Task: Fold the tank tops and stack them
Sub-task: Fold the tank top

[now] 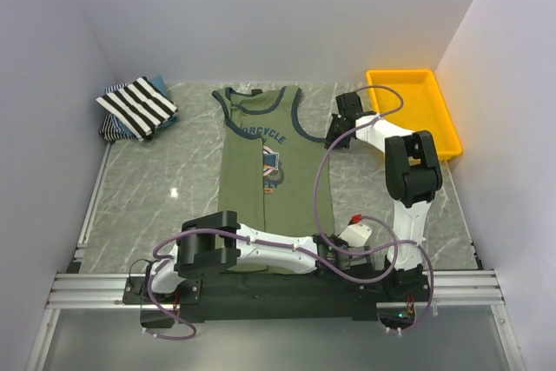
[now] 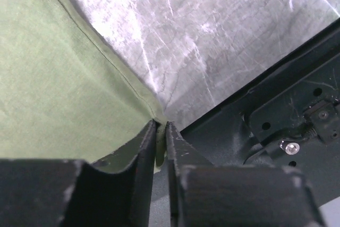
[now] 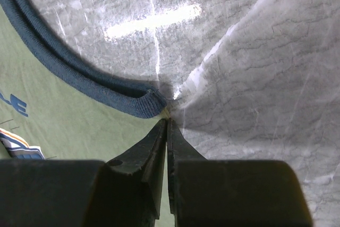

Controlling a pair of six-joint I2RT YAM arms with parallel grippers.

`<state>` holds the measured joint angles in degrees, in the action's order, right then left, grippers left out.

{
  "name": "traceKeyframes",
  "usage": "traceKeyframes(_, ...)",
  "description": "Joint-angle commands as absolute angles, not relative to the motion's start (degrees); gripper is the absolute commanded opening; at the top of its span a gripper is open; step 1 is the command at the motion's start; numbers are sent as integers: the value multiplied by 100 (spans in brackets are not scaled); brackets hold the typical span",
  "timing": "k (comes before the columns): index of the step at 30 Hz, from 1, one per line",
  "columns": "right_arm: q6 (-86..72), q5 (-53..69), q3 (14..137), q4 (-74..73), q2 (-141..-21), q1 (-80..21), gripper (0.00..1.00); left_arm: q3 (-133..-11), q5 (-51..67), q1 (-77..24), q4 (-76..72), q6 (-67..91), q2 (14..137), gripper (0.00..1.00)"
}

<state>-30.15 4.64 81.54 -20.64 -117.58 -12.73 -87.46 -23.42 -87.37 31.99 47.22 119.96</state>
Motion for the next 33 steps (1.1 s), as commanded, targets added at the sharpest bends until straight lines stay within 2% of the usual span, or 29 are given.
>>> traceKeyframes(1, -2936, 466, 8384, -2092, -11487, -1239, 9, -8763, -2584, -8789, 3094, 4711, 11769, 18)
traceKeyframes(6, -2927, 466, 8464, -2109, -11487, -1239, 1, -8114, -2558, -8763, 2576, 4825, 11128, 9)
traceKeyframes(7, -2927, 457, 8473, -2118, -11487, -1231, 0, -7834, -2532, -8754, 2436, 4869, 11005, 4)
traceKeyframes(9, -2927, 440, 8481, -2118, -11452, -1239, 0, -7534, -2400, -8640, 2076, 4930, 10601, 1)
traceKeyframes(14, -2971, 343, 8499, -2109, -11321, -1248, 0, -6382, -2083, -8394, 1215, 5229, 9662, 1)
traceKeyframes(21, -2979, 176, 8815, -2311, -11276, -1344, 0, -5258, -1626, -8148, 309, 5493, 8965, 1)
traceKeyframes(33, -3015, -281, 9597, -2672, -11487, -1872, 0, -4193, -1424, -7928, -176, 6038, 8034, 1)
